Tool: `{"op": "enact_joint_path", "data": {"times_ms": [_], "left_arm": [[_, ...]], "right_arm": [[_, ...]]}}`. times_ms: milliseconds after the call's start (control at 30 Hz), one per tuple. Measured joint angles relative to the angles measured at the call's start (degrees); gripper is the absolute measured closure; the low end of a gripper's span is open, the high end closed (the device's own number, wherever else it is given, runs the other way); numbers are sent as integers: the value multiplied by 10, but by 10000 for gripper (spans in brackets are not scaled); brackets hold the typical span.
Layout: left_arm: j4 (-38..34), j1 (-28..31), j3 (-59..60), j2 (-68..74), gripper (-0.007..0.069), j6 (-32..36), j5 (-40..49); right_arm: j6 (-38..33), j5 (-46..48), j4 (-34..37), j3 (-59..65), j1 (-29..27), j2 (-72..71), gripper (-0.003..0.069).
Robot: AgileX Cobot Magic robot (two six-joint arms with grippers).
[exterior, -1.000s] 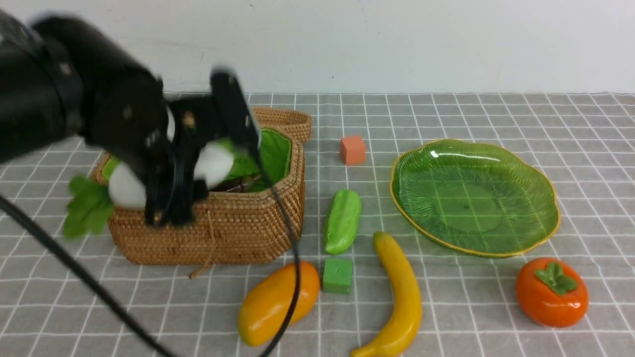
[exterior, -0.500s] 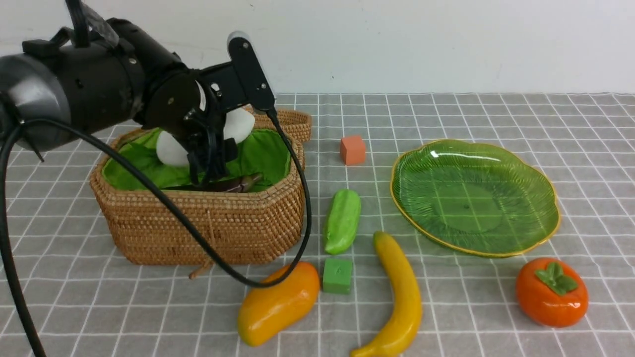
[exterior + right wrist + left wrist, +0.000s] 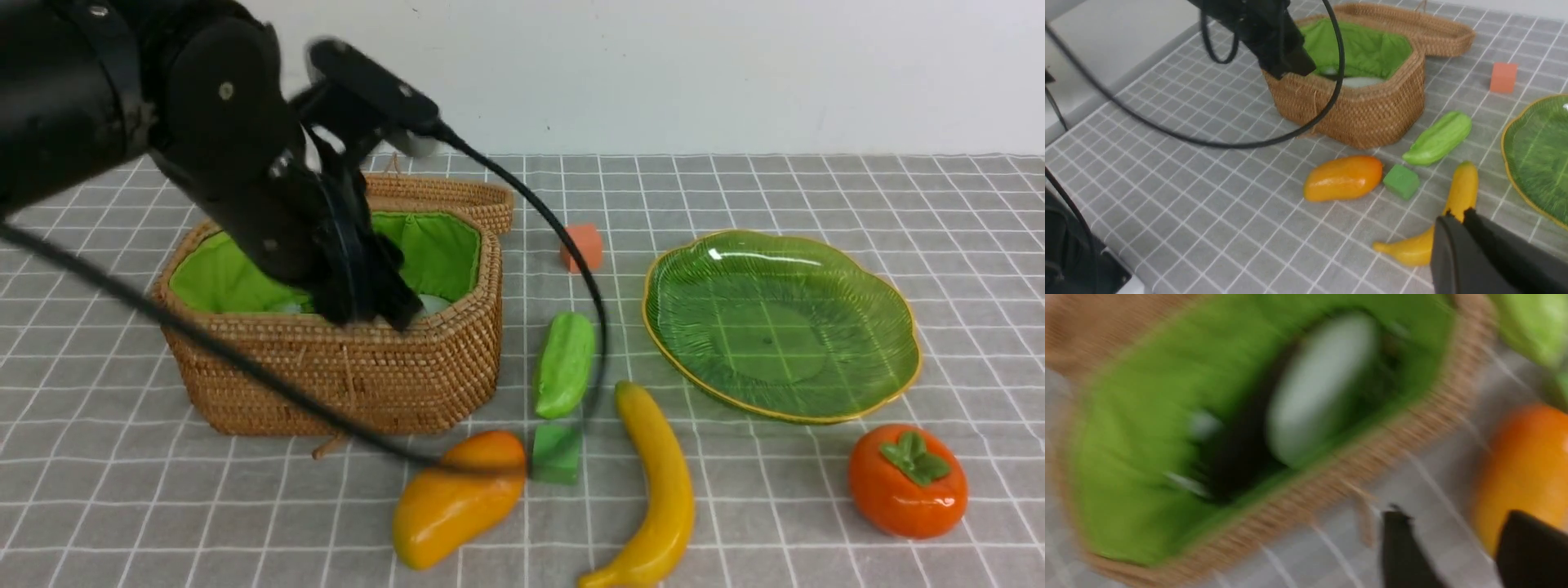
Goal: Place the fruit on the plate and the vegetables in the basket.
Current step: Grab the mango with your left arm and place it on the right plate
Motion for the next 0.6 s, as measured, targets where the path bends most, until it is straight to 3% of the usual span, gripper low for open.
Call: {"op": "enact_joint_path", "data": {"times_ms": [67, 133, 233, 300, 333, 433, 467, 500, 600], "left_arm": [[-7, -41, 32, -4, 498, -7, 9], [-16, -78, 62, 0, 549, -13, 7], [-17, -97, 78, 16, 526, -18, -2], [-14, -100, 79, 33, 450, -28, -10], [-3, -100, 79, 49, 352, -46, -19], [27, -100, 80, 80, 155, -88, -39], [33, -100, 80, 83, 141, -97, -43], [59, -100, 80, 103, 31, -133, -58], [110, -100, 80, 132, -34, -192, -85]], "right_arm": [[0, 17, 0, 0, 0, 0, 624], [0, 26, 0, 0, 0, 0, 624], [0, 29, -2, 0, 0, 0, 624], [0, 29, -2, 0, 0, 0, 624], [0, 29, -1, 0, 0, 0, 624], [0, 29, 0, 0, 0, 0, 624], [0, 29, 0, 0, 0, 0, 624], [0, 29, 0, 0, 0, 0, 624], [0, 29, 1, 0, 0, 0, 624]]}}
